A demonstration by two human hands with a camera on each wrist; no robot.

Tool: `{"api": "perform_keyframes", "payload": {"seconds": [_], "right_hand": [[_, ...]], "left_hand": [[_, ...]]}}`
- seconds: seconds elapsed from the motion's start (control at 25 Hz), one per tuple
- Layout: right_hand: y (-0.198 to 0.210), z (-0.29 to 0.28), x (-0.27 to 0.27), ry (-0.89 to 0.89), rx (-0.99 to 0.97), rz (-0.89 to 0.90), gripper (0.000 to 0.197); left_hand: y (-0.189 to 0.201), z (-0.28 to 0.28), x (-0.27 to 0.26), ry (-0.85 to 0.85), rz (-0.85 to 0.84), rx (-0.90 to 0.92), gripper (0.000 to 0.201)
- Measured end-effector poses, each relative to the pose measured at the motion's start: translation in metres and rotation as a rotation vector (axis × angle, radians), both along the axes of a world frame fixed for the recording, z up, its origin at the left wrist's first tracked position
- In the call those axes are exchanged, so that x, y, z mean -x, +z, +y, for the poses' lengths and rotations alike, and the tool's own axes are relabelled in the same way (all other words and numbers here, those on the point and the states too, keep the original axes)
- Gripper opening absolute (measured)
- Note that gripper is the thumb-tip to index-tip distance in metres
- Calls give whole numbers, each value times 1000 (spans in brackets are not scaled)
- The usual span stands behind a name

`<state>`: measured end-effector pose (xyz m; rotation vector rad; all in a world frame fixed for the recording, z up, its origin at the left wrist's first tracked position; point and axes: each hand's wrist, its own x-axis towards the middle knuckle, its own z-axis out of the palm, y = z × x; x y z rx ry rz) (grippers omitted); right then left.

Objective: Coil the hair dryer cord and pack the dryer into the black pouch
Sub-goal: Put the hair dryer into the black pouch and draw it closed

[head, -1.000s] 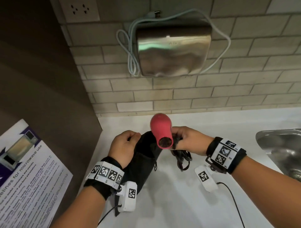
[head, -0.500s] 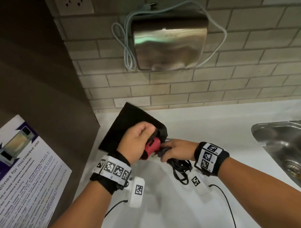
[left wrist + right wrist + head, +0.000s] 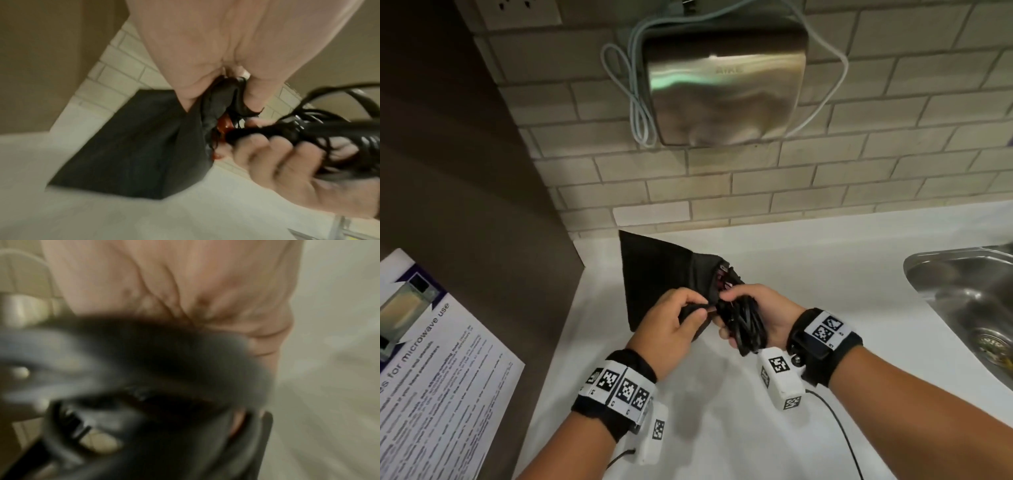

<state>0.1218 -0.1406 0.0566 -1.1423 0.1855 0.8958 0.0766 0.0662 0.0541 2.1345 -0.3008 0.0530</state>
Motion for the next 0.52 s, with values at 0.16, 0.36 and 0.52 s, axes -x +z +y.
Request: {"api": "perform_keyframes", "payload": {"seconds": [0.16, 0.36, 0.52], "right_hand": [[-9, 23, 4, -124, -144, 36, 29], [-35, 33, 8, -83, 228, -229, 25], [-34, 48, 13, 207, 619, -605, 32]], "left_hand": [[-6, -27, 9, 57, 28, 252, 14], [28, -35, -4, 226, -28, 626, 18], [26, -36, -21, 18, -20, 320, 11]]}}
